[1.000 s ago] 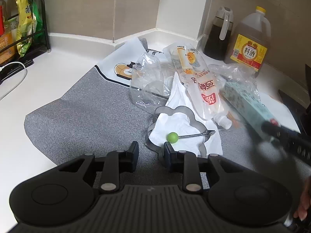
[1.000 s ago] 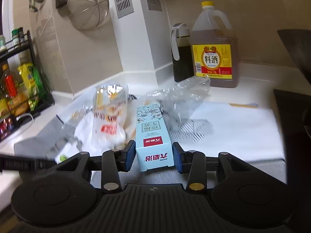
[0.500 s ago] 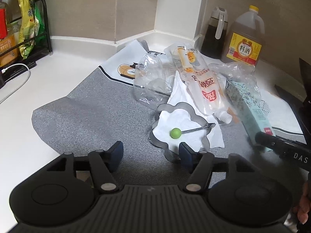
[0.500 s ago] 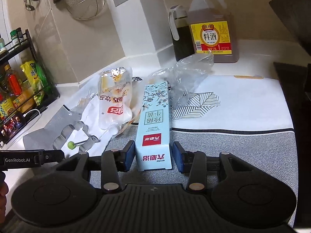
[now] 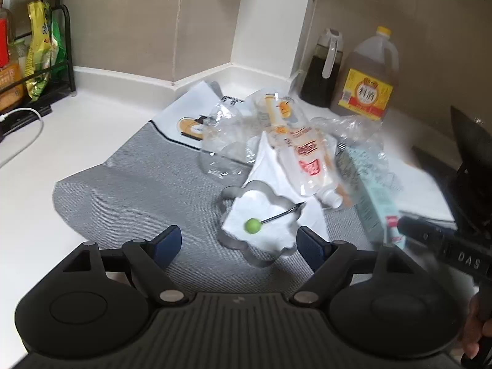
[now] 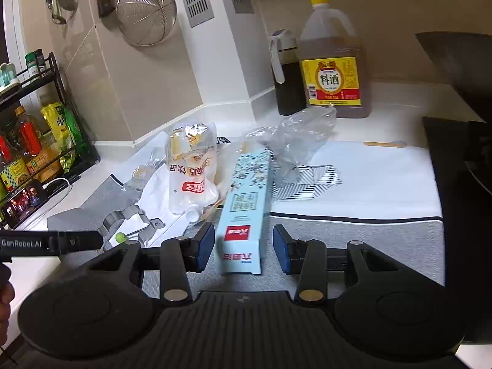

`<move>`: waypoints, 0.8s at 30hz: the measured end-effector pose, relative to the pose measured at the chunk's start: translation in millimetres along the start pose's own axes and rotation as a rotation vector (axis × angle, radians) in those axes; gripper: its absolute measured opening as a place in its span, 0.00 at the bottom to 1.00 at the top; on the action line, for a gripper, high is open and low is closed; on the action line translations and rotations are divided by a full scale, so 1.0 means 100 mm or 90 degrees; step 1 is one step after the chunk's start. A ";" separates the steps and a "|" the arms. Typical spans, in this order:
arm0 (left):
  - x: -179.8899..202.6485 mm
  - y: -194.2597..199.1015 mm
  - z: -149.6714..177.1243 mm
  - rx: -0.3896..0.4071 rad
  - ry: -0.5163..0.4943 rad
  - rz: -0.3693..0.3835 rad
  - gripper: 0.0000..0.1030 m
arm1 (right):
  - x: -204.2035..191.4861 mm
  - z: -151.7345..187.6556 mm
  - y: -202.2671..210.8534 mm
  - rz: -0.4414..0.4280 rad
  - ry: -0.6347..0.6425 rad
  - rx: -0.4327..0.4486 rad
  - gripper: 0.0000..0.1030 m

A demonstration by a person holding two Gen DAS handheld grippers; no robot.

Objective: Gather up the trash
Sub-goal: 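Lift the toothpaste box with the right tool while the left tool hovers over the clear bags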

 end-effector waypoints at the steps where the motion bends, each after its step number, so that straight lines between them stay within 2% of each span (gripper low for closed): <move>1: 0.02 -0.01 0.00 0.001 0.000 0.001 0.84 | 0.02 0.00 0.02 0.005 0.000 -0.001 0.44; 4: 0.07 -0.04 0.01 0.005 0.005 0.000 0.89 | 0.08 0.01 0.07 0.020 0.003 0.001 0.44; 6: 0.07 -0.05 0.00 0.019 0.020 -0.004 0.89 | 0.11 0.00 0.09 0.024 -0.001 0.001 0.44; 8: 0.07 -0.06 -0.03 0.028 0.031 -0.002 0.89 | 0.14 -0.05 0.09 0.027 -0.014 0.006 0.52; 10: 0.07 -0.08 -0.07 0.032 0.039 0.001 0.89 | 0.14 -0.10 0.09 0.035 -0.013 0.028 0.78; 12: 0.06 -0.12 -0.10 0.028 0.044 0.002 0.89 | 0.11 -0.15 0.07 0.044 0.010 0.050 0.87; 14: 0.06 -0.19 -0.11 0.019 0.047 0.002 0.89 | 0.07 -0.19 0.01 0.047 0.036 0.056 0.89; 21: 0.12 -0.37 -0.11 -0.009 0.055 0.023 0.89 | -0.08 -0.19 -0.34 0.064 0.081 0.008 0.91; 23: 0.15 -0.40 -0.10 -0.008 0.047 0.023 0.91 | -0.13 -0.17 -0.40 0.064 0.090 -0.001 0.92; 24: 0.17 -0.42 -0.09 -0.012 0.043 0.021 0.97 | -0.15 -0.15 -0.43 0.064 0.096 -0.005 0.94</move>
Point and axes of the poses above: each gripper's, at about its wrist camera, not at the fingertips, and y roughly against the way its jaws point, x to its right, z to its underside, the point moved 2 cm from there along -y, roughly the way its jaws point, and after that the axes turned 7 degrees about x, right-handed, at the moved point
